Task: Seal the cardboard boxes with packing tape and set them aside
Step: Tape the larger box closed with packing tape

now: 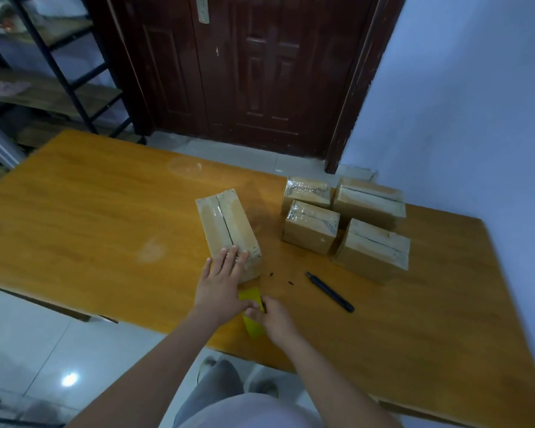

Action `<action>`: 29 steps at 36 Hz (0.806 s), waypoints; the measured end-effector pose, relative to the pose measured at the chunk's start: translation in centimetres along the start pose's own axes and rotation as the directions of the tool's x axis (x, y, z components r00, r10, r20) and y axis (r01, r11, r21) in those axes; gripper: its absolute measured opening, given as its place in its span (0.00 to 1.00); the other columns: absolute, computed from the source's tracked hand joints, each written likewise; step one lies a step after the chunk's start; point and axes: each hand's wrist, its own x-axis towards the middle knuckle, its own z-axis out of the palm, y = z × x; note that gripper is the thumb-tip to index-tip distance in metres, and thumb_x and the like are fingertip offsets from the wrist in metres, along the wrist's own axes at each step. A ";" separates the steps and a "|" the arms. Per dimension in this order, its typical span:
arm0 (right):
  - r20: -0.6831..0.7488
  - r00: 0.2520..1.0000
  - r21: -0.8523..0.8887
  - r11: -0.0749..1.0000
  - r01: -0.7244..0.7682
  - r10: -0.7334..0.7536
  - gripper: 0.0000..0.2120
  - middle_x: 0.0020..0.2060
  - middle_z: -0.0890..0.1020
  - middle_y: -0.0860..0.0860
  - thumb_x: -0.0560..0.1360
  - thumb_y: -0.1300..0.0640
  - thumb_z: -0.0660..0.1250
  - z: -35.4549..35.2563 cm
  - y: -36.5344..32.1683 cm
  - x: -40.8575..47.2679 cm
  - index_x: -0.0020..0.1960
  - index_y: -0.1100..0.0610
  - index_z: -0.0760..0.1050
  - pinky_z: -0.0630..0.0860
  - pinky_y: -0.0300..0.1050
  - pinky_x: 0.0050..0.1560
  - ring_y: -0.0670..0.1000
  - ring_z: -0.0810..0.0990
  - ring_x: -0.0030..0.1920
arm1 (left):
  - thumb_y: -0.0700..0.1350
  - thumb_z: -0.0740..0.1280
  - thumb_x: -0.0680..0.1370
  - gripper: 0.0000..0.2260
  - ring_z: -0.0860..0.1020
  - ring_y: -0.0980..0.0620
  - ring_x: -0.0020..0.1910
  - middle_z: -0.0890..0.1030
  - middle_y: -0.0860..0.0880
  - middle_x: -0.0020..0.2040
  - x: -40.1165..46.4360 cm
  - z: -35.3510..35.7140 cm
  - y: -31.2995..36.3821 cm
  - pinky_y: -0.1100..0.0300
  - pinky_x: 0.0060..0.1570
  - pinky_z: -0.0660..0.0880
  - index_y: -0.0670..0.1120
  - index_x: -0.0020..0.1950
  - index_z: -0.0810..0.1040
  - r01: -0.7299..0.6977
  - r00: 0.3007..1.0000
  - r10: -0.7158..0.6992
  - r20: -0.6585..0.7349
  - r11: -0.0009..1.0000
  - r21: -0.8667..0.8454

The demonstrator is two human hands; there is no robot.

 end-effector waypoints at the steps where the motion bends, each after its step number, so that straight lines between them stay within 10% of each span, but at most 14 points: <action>1: 0.003 1.000 0.025 1.000 -0.008 0.008 0.07 0.41 0.75 0.44 0.77 0.51 0.66 -0.1 0.2 -0.2 0.49 0.54 0.71 0.66 0.34 0.38 0.43 0.73 0.44 | 0.72 0.60 0.70 0.49 0.38 0.49 0.77 0.39 0.51 0.79 0.0 0.1 0.1 0.49 0.75 0.41 0.52 0.77 0.36 0.000 1.000 0.000 0.002 1.000 0.006; 5: 0.043 0.999 0.091 0.996 -0.017 0.013 0.07 0.41 0.74 0.42 0.77 0.51 0.66 -0.3 0.8 -0.2 0.48 0.52 0.70 0.67 0.30 0.35 0.38 0.71 0.42 | 0.74 0.59 0.69 0.51 0.38 0.49 0.77 0.40 0.50 0.79 0.0 -0.1 0.3 0.51 0.75 0.39 0.51 0.77 0.34 0.002 1.000 -0.002 -0.001 1.000 0.030; 10: 0.020 0.999 0.160 0.986 -0.039 0.037 0.44 0.53 0.75 0.45 0.58 0.23 0.63 -0.8 0.9 -0.4 0.61 0.54 0.70 0.70 0.34 0.47 0.45 0.73 0.55 | 0.74 0.60 0.69 0.52 0.40 0.48 0.77 0.42 0.49 0.79 0.4 -0.2 0.8 0.51 0.76 0.41 0.48 0.78 0.36 0.026 1.000 -0.026 -0.012 0.999 0.021; 15: -0.231 0.959 0.348 0.935 -0.073 0.161 0.12 0.50 0.76 0.43 0.78 0.43 0.60 -3.8 2.0 -0.7 0.53 0.51 0.73 0.69 0.38 0.47 0.45 0.75 0.53 | 0.75 0.60 0.66 0.54 0.39 0.48 0.77 0.42 0.49 0.79 0.4 -0.2 0.7 0.51 0.74 0.39 0.48 0.78 0.37 0.028 1.000 -0.028 -0.009 1.000 -0.010; 21: -0.589 0.788 -0.173 0.923 -0.344 0.183 0.22 0.66 0.67 0.54 0.79 0.53 0.61 -9.2 5.5 1.3 0.71 0.59 0.65 0.66 0.49 0.66 0.56 0.63 0.69 | 0.76 0.60 0.65 0.55 0.39 0.49 0.77 0.42 0.50 0.79 0.3 0.0 0.5 0.51 0.74 0.38 0.49 0.78 0.36 0.038 0.999 -0.038 -0.004 0.999 -0.016; 25: -0.482 0.853 -0.394 0.821 -0.414 0.199 0.30 0.74 0.57 0.54 0.79 0.54 0.61 -10.9 7.4 1.7 0.76 0.58 0.53 0.60 0.54 0.72 0.57 0.55 0.73 | 0.77 0.60 0.64 0.56 0.41 0.50 0.77 0.45 0.50 0.79 0.4 0.1 0.5 0.54 0.72 0.35 0.47 0.78 0.38 0.056 0.998 -0.056 -0.017 0.998 -0.043; 29: -0.447 0.889 -0.605 0.699 -0.380 0.097 0.23 0.69 0.64 0.53 0.81 0.52 0.57 -11.0 8.3 1.9 0.73 0.56 0.61 0.66 0.52 0.66 0.56 0.63 0.68 | 0.78 0.57 0.64 0.56 0.39 0.50 0.77 0.42 0.50 0.79 0.6 0.3 0.6 0.53 0.72 0.33 0.47 0.78 0.36 0.065 0.998 -0.065 -0.009 0.998 -0.017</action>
